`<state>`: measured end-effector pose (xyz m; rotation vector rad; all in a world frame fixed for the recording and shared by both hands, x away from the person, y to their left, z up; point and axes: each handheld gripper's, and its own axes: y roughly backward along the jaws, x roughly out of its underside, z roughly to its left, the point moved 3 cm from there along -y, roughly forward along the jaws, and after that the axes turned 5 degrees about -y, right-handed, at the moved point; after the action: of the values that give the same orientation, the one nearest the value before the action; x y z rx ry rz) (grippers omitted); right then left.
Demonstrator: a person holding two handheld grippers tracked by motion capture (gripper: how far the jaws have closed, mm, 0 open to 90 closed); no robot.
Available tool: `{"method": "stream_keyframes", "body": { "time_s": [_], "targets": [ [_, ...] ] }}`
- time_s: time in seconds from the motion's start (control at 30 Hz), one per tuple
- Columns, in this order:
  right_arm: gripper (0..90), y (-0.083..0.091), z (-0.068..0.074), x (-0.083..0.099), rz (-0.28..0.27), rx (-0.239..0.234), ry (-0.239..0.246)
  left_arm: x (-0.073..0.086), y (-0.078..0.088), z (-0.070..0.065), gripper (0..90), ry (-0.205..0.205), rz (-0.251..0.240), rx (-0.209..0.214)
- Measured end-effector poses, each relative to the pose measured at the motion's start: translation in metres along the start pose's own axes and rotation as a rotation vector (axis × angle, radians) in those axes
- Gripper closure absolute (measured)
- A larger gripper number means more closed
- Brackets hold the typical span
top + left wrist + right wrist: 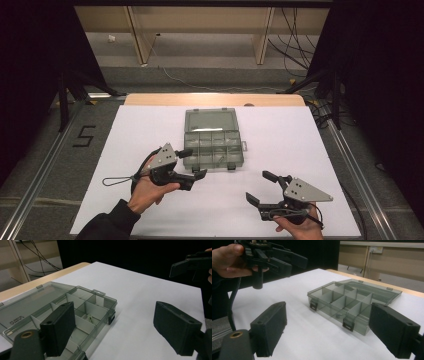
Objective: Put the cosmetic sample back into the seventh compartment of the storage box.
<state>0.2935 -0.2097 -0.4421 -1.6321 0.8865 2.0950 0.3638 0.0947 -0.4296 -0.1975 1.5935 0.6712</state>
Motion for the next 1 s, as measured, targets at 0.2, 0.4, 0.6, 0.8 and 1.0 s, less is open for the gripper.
{"method": "stream_keyframes", "body": {
  "time_s": [0.2, 0.4, 0.6, 0.8, 1.0],
  "targets": [
    [16.1, -0.001, 0.0, 0.0, -0.011, -0.009, 0.002, 0.004, 0.008, -0.002, 17.6, 0.006, -0.028, -0.007],
    [16.1, -0.001, -0.001, 0.0, -0.01, -0.001, 0.016, 0.008, 0.017, -0.005, 17.1, 0.006, -0.041, -0.02],
    [16.1, -0.001, 0.0, -0.001, -0.018, -0.011, 0.013, 0.012, 0.02, -0.008, 16.9, -0.002, -0.049, -0.015],
    [16.1, -0.001, -0.001, -0.001, -0.018, -0.009, 0.011, 0.016, 0.026, -0.009, 16.9, -0.002, -0.065, -0.025],
    [16.1, -0.001, -0.001, -0.001, -0.022, -0.01, 0.019, 0.023, 0.03, -0.011, 16.9, 0.008, -0.054, -0.026]
  ]
}}
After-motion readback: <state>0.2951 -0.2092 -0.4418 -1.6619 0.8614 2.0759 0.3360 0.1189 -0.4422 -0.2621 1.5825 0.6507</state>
